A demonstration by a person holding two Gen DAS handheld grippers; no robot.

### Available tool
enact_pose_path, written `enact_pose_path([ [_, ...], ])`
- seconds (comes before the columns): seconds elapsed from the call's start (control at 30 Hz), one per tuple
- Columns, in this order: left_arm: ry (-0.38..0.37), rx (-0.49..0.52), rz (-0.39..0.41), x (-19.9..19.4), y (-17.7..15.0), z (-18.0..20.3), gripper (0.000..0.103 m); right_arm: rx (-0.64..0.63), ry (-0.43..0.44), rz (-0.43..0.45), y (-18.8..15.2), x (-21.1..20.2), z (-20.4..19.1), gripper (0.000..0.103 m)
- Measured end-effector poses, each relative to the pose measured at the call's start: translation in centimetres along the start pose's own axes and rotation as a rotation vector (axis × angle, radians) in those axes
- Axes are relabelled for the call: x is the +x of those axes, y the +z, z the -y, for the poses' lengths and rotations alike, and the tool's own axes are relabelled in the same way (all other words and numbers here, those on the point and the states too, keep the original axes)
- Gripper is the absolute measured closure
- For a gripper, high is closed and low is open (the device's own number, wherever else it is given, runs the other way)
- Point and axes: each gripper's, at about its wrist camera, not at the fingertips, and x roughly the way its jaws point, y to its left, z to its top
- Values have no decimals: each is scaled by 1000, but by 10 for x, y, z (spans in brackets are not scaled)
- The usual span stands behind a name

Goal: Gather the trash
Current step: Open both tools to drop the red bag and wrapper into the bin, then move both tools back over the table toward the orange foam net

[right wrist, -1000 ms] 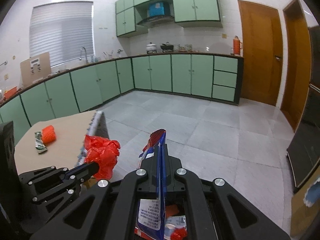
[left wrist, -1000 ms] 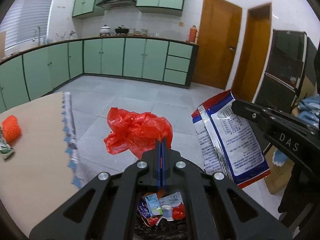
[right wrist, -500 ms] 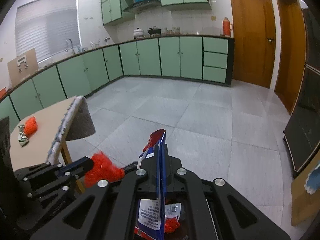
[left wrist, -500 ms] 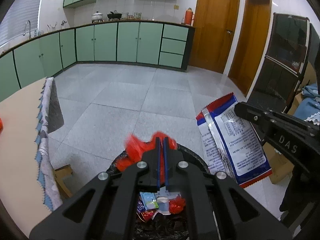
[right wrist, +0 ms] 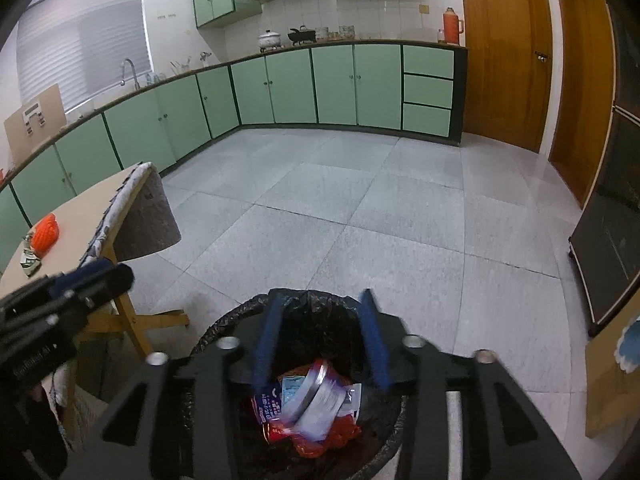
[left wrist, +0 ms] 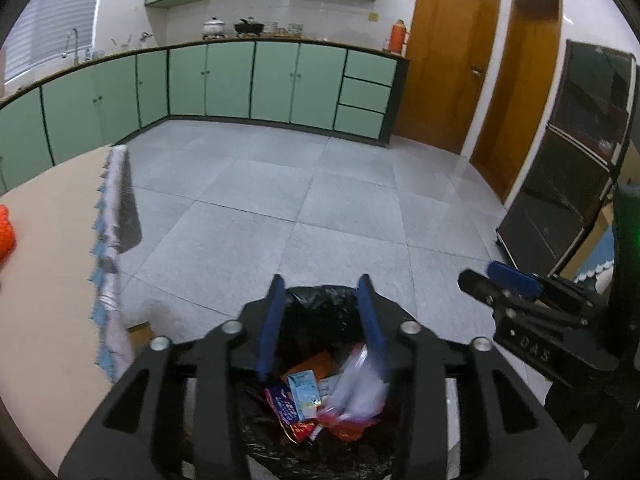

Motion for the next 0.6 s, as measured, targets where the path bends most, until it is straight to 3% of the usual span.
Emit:
enact_pose_path([
  [0.17,41,-24,49,-29,10,-23,42,4,-6,55,9,-20,-12,23],
  [0.27,79,-41,88,-51,15,-43,33,0,12,106,19,-36,-24,12],
  [0.4,147,-72,142,-83,20,-74,24,-25,65,163,31,-51,-52,9],
  [0.6,306,-129,195,-129,18,-139,21,-80,168,218,47,-59,-107,8],
])
